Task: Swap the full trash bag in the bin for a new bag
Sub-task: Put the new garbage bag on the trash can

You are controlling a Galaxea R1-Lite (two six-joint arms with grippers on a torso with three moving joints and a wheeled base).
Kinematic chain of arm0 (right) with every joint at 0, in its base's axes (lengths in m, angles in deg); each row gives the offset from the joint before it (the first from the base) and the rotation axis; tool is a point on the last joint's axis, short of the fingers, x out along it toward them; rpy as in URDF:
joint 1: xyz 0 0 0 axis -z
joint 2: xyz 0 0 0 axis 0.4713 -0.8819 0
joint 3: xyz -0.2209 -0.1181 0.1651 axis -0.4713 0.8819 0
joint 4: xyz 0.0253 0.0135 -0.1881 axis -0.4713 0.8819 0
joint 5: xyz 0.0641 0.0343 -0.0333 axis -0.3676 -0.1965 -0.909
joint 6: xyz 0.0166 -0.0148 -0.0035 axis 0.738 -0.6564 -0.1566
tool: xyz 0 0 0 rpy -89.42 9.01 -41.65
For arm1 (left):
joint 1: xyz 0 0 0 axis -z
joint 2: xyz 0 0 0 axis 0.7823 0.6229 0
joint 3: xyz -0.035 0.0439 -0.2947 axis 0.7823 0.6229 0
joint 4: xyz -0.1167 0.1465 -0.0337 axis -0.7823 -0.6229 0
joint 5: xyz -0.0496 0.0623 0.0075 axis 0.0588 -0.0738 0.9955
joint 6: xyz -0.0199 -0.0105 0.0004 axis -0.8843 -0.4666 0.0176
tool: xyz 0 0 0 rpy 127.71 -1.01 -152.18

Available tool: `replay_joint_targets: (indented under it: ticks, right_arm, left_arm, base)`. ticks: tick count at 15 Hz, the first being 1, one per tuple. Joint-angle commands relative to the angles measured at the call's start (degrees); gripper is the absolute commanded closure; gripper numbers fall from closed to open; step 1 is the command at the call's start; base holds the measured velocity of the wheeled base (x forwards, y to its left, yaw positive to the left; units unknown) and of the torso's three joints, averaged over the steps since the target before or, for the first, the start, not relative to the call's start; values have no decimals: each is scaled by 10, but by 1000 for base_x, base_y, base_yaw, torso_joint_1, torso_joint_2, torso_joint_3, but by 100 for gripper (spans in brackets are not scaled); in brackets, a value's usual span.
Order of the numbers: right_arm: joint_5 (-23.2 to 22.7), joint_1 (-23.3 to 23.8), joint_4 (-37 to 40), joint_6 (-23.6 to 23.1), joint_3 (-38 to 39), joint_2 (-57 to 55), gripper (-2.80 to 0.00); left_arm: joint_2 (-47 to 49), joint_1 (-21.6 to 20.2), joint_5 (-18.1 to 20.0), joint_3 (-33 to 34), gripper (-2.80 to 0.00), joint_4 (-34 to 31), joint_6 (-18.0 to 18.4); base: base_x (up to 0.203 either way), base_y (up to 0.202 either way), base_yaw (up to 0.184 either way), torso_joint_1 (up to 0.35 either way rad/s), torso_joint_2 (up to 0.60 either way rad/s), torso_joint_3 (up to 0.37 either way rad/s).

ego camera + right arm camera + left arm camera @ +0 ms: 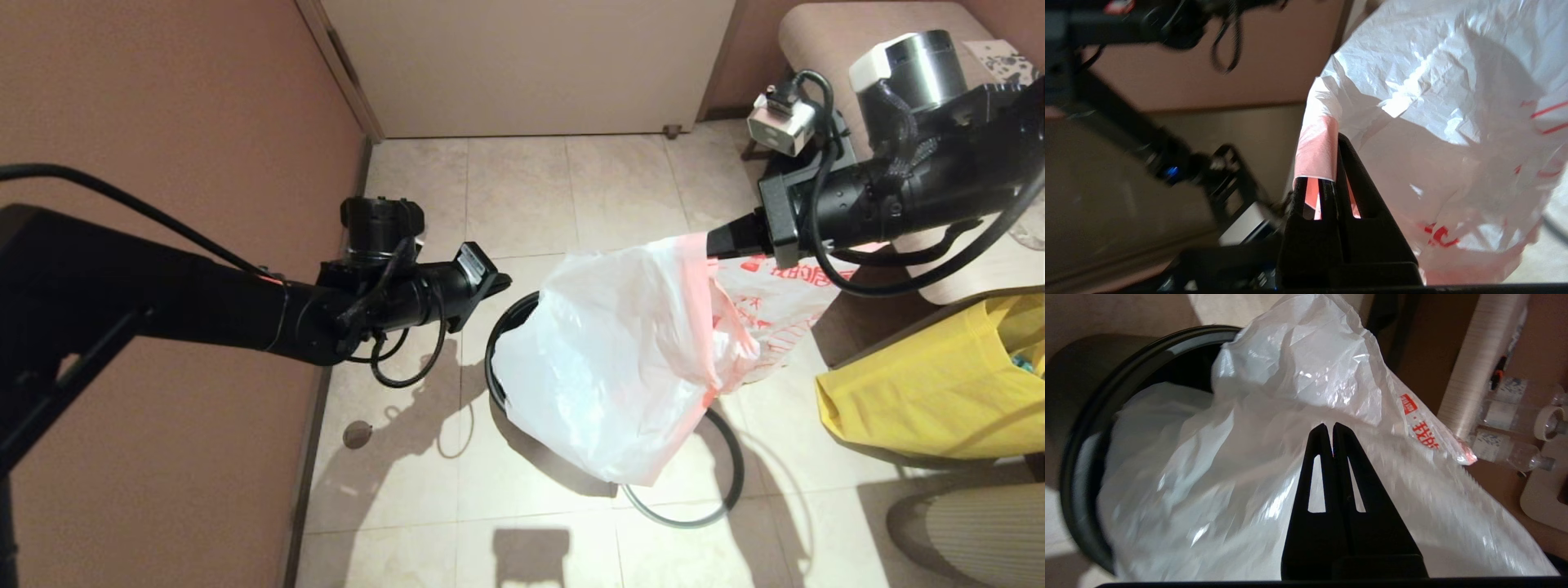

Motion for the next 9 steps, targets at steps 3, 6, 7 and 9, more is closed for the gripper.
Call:
replay_joint_targets:
  ticks: [3,6,7,9]
  right_arm:
    - [-37,6,138,-90,-10,-7,0]
    - [-36,16,257,-268,-19,-15,0]
    - [-29,21,300,-336,-21,-19,0]
    - [23,26,361,-405,-23,-33,0]
  left_arm:
    - [96,-18,85,-85,0,27,-4]
    - [126,-58,248,-137,0,30,-6]
    - [140,-64,271,-162,0,31,-7]
    - [165,-60,282,-209,0,31,-19]
  base:
    - [0,0,0,0,0,0]
    - [0,0,0,0,0,0]
    - [0,0,0,0,0,0]
    - [0,0,0,0,0,0]
